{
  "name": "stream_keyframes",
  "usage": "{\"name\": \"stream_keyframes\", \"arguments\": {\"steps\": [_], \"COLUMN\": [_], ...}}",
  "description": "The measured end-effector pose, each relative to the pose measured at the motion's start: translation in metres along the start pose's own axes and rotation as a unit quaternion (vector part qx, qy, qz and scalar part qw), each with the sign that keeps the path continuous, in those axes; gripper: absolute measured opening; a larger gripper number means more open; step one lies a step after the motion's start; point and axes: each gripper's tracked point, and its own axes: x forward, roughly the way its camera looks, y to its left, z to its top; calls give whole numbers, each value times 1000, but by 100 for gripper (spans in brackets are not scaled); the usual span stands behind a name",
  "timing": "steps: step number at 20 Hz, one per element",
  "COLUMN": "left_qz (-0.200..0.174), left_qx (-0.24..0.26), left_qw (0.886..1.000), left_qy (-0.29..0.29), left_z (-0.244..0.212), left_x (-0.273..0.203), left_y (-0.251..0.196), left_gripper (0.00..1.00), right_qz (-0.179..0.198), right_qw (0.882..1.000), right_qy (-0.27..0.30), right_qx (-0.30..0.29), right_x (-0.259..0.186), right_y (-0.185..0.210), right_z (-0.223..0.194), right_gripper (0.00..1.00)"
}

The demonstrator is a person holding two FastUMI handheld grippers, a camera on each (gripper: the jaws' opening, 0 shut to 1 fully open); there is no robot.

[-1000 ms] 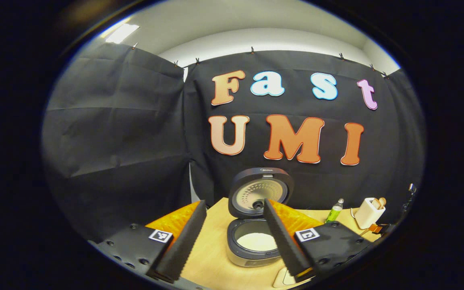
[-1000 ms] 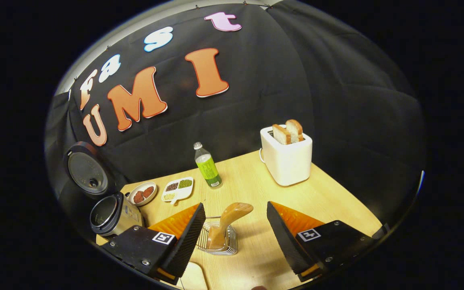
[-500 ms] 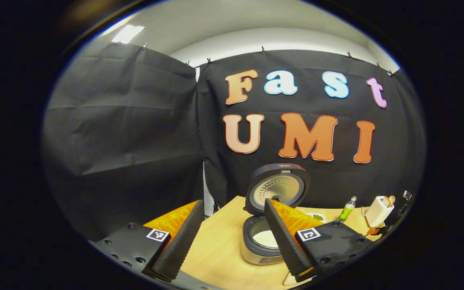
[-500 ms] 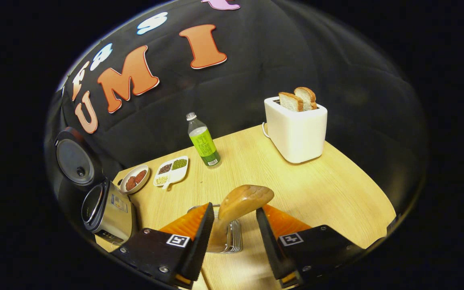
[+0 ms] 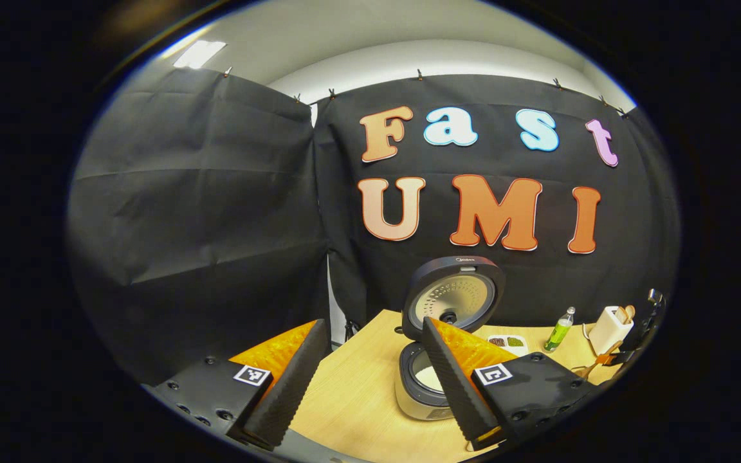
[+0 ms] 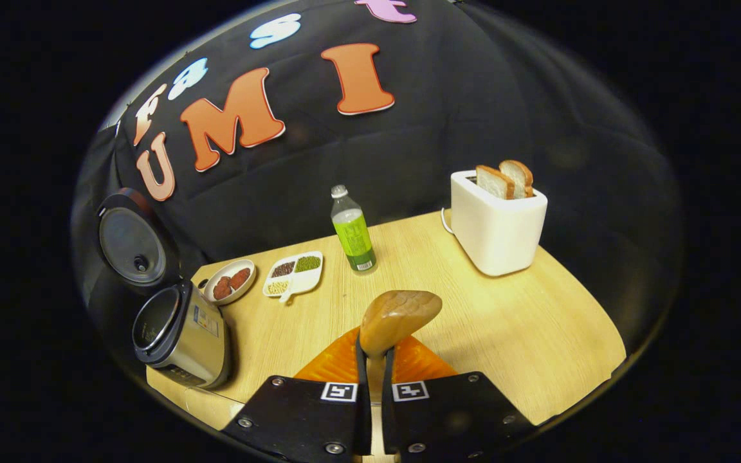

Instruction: Close the left gripper, press the button to open the rice cooker; take a wooden spoon from the chopstick holder with the right hand, scoop a spoonful of rice and pour it into the rice cooker, then put the wooden spoon back into the chopstick holder.

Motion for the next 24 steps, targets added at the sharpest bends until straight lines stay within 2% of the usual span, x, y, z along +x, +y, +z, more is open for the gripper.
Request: {"name": "stream_keyframes", "arguments": {"steps": [6, 11, 18, 24], "left_qz": [-46, -94, -144, -156], "left_qx": [-6, -14, -8, 12], "left_qw": [999, 995, 989, 988], "left_qy": [-17, -25, -16, -12], "left_z": [17, 25, 16, 11], "left_x": [28, 61, 94, 110], "left_y": [8, 15, 21, 35], "left_gripper": [97, 97, 100, 97], "right_qz": [15, 45, -27, -100], "right_qw": [999, 997, 992, 978], "right_qy": [-51, -59, -45, -20], "right_qx": [-3, -18, -115, -180], "right_x": [-63, -116, -136, -117], "right_y": [37, 85, 104, 111], "right_z": [38, 26, -32, -79], "right_gripper": [5, 5, 5, 5]}}
